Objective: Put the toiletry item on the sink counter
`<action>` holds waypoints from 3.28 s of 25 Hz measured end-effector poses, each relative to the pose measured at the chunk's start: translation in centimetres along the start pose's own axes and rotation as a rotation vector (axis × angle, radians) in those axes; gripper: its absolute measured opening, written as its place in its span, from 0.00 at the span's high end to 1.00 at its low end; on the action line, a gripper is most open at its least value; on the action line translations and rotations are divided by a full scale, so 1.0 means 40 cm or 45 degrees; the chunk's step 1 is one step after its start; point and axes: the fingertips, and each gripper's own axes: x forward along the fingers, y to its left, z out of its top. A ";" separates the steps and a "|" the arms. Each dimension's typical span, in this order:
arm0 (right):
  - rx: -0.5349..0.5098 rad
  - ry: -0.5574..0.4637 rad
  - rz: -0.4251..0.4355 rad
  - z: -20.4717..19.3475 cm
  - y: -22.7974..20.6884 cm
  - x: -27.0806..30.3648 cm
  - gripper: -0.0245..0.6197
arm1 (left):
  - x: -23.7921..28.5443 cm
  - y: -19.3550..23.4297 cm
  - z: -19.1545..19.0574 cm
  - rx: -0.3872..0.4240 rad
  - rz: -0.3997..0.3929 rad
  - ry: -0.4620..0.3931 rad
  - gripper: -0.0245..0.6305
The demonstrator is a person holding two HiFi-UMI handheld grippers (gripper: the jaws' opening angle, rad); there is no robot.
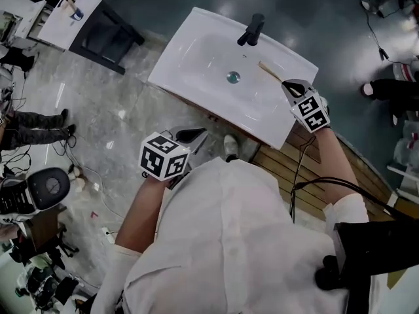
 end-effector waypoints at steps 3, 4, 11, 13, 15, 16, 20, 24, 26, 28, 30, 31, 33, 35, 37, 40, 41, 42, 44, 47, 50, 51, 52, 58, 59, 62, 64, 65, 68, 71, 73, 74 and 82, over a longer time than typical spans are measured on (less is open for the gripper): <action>-0.061 0.019 -0.005 -0.031 -0.073 0.048 0.95 | 0.010 0.004 0.020 -0.040 0.047 -0.002 0.95; -0.088 0.028 -0.005 -0.042 -0.089 0.058 0.95 | 0.011 -0.004 0.023 -0.055 0.055 -0.004 0.95; -0.196 0.114 -0.007 -0.093 -0.231 0.243 0.95 | 0.036 0.087 0.062 -0.114 0.132 0.015 0.95; -0.218 0.143 -0.016 -0.115 -0.254 0.268 0.95 | 0.042 0.095 0.056 -0.126 0.148 0.017 0.95; -0.221 0.161 -0.011 -0.133 -0.268 0.294 0.95 | 0.047 0.106 0.051 -0.139 0.165 0.018 0.95; -0.222 0.171 -0.006 -0.138 -0.273 0.307 0.95 | 0.049 0.113 0.050 -0.146 0.172 0.019 0.95; -0.227 0.194 0.015 -0.147 -0.286 0.346 0.95 | 0.049 0.138 0.056 -0.168 0.186 0.028 0.95; -0.233 0.191 0.026 -0.147 -0.280 0.356 0.95 | 0.055 0.147 0.054 -0.172 0.187 0.040 0.95; -0.219 0.192 0.038 -0.157 -0.272 0.357 0.95 | 0.061 0.144 0.049 -0.174 0.182 0.042 0.95; -0.207 0.191 0.043 -0.161 -0.272 0.362 0.92 | 0.068 0.147 0.048 -0.170 0.178 0.047 0.95; -0.210 0.191 0.041 -0.160 -0.277 0.368 0.88 | 0.073 0.154 0.047 -0.167 0.177 0.052 0.95; -0.209 0.193 0.041 -0.161 -0.278 0.369 0.87 | 0.074 0.157 0.046 -0.167 0.176 0.052 0.95; -0.202 0.196 0.038 -0.163 -0.277 0.366 0.85 | 0.071 0.158 0.041 -0.166 0.174 0.053 0.95; -0.193 0.199 0.033 -0.163 -0.273 0.355 0.84 | 0.067 0.152 0.036 -0.161 0.170 0.051 0.95; -0.185 0.197 0.023 -0.162 -0.269 0.341 0.83 | 0.062 0.146 0.031 -0.155 0.163 0.048 0.95; -0.182 0.194 0.000 -0.156 -0.263 0.321 0.82 | 0.052 0.140 0.023 -0.142 0.155 0.040 0.95; -0.181 0.192 -0.010 -0.151 -0.260 0.313 0.82 | 0.046 0.139 0.020 -0.138 0.152 0.036 0.95; -0.177 0.189 -0.021 -0.144 -0.256 0.304 0.82 | 0.040 0.138 0.016 -0.133 0.148 0.032 0.95; -0.164 0.182 -0.043 -0.127 -0.245 0.286 0.82 | 0.027 0.136 0.005 -0.125 0.139 0.025 0.95; -0.162 0.171 -0.075 -0.093 -0.205 0.258 0.82 | 0.002 0.133 -0.023 -0.107 0.119 0.017 0.95; -0.132 0.151 -0.098 -0.056 -0.144 0.217 0.82 | -0.030 0.118 -0.056 -0.086 0.090 0.008 0.95; -0.115 0.145 -0.104 -0.044 -0.121 0.200 0.83 | -0.042 0.111 -0.066 -0.077 0.079 0.004 0.95; -0.101 0.140 -0.109 -0.031 -0.097 0.183 0.85 | -0.055 0.104 -0.076 -0.069 0.067 0.000 0.95; 0.146 0.059 -0.120 0.043 0.087 0.084 0.94 | -0.133 0.076 -0.148 -0.003 0.009 0.004 0.95; 0.200 0.043 -0.102 0.055 0.124 0.068 0.94 | -0.146 0.070 -0.157 0.008 0.001 0.004 0.95; 0.372 -0.027 -0.001 0.101 0.266 0.022 0.95 | -0.185 0.045 -0.191 0.041 -0.018 0.000 0.95; 0.439 -0.056 0.031 0.124 0.361 -0.013 0.95 | -0.204 0.028 -0.214 0.069 -0.038 -0.006 0.95; 0.458 -0.062 0.036 0.135 0.407 -0.029 0.95 | -0.214 0.019 -0.225 0.084 -0.049 -0.007 0.95; 0.495 -0.075 0.047 0.163 0.538 -0.072 0.95 | -0.243 -0.008 -0.264 0.120 -0.079 -0.007 0.95; 0.540 -0.109 0.049 0.192 0.641 -0.113 0.95 | -0.268 -0.031 -0.301 0.140 -0.108 -0.009 0.95; 0.574 -0.134 0.044 0.204 0.699 -0.140 0.95 | -0.281 -0.047 -0.331 0.151 -0.129 -0.008 0.95; 0.588 -0.142 0.040 0.206 0.727 -0.153 0.95 | -0.285 -0.057 -0.348 0.156 -0.140 -0.006 0.95; 0.672 -0.135 0.034 0.182 0.912 -0.233 0.95 | -0.294 -0.129 -0.443 0.183 -0.198 0.021 0.95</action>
